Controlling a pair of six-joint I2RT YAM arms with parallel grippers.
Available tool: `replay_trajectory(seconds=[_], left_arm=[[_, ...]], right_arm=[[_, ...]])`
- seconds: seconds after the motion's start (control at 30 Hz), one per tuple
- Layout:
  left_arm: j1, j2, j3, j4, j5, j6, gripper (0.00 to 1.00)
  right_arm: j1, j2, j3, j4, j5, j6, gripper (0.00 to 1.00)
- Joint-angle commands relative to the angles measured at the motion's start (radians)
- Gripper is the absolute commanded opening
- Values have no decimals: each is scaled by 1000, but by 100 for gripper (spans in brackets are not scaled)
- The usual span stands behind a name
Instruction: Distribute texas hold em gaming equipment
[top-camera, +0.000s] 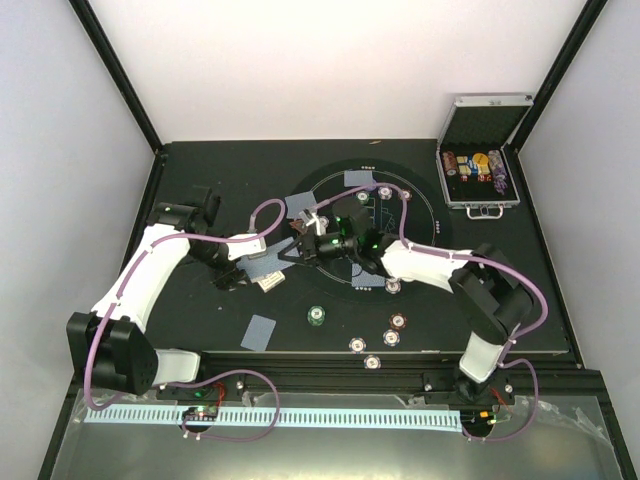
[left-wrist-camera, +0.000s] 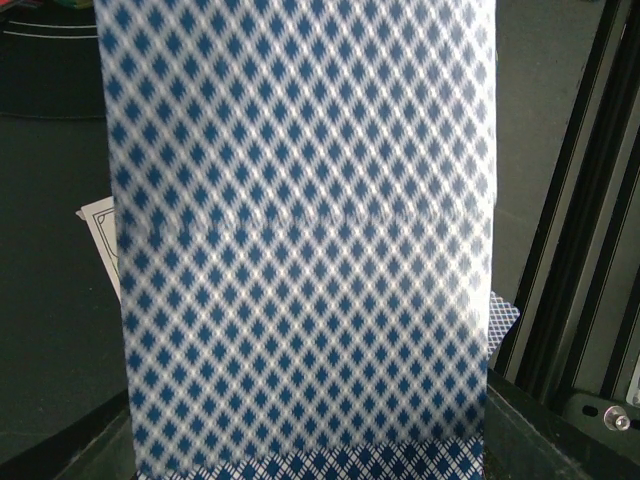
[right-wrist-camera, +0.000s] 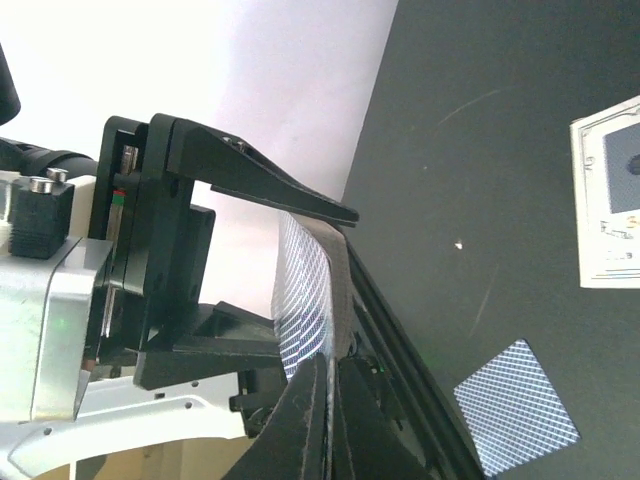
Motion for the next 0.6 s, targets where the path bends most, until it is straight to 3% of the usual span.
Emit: replay_trajectory(seconds=[0.0, 0.2, 0.33, 0.57], left_arm=[[8, -15, 22, -8, 26, 10, 1], [8, -14, 24, -6, 23, 10, 2], [7, -15, 26, -6, 22, 11, 1], [7, -18, 20, -3, 21, 9, 2]], right_arm=[[-43, -64, -27, -102, 23, -68, 1], [-155, -89, -33, -129, -28, -94, 1], [-258, -48, 73, -287, -44, -199, 1], [-341, 90, 252, -361, -117, -249, 1]])
